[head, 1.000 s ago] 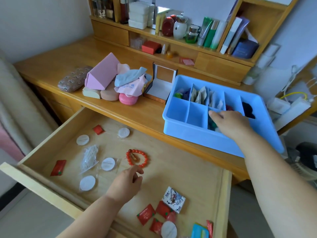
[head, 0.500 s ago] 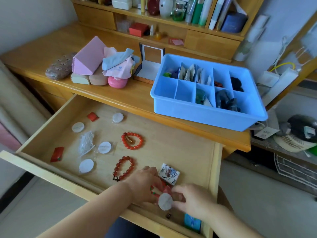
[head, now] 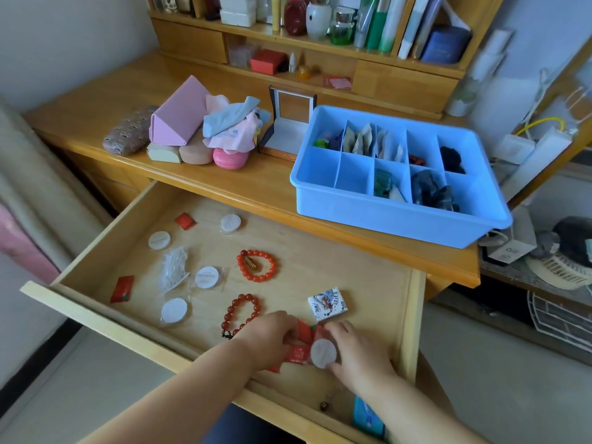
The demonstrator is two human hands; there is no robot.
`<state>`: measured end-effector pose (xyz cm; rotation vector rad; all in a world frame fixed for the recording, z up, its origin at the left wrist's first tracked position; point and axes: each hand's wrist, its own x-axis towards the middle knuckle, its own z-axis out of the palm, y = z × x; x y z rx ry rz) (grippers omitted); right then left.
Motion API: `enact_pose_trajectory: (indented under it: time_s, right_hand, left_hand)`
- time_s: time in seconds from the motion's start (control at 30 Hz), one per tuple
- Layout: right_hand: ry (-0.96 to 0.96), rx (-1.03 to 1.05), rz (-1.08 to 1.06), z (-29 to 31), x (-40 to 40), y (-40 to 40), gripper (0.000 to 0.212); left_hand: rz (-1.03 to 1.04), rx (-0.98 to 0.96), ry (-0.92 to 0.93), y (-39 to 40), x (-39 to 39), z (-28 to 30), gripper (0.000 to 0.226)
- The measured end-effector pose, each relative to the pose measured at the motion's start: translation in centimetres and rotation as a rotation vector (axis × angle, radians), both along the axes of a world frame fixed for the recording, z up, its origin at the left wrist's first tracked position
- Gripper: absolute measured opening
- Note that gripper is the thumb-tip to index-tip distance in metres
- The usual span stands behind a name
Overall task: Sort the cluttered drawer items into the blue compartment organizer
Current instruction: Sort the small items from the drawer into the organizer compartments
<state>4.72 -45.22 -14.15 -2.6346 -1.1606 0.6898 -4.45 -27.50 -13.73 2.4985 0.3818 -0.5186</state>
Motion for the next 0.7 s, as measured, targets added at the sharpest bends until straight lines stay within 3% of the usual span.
enact_pose_trajectory:
  time_s: [0.13,0.3,0.37,0.43,0.5,0.6,0.7]
  right_hand:
    - [0.106,0.106,-0.073,0.8,-0.6,0.3,0.008]
    - [0.231,0.432,-0.152,7.3,1.6,1.4,0.019]
    - [0.104,0.62,-0.17,12.2,3.7,2.1,0.021]
    - [-0.161,0.799,-0.17,16.9,6.6,3.2,0.016]
    - [-0.306,0.872,-0.203,20.2,9.7,5.0,0.016]
    - [-0.324,0.706,-0.268,22.2,13.8,8.6,0.02]
    - [-0.417,0.233,-0.208,21.1,15.8,11.5,0.021]
  left_hand:
    - [0.11,-0.013,-0.115,0.5,0.0,-0.1,0.018]
    - [0.245,0.012,-0.229,2.0,-0.1,-0.4,0.015]
    - [0.289,-0.011,-0.215,2.6,0.1,-0.5,0.018]
    - [0.325,-0.03,-0.195,2.8,0.3,-0.6,0.022]
    - [0.353,-0.047,-0.196,2.9,0.5,-0.7,0.023]
    - [0.39,-0.102,-0.23,3.0,0.5,-0.5,0.021]
    - [0.501,-0.194,-0.287,3.3,0.3,-0.1,0.015]
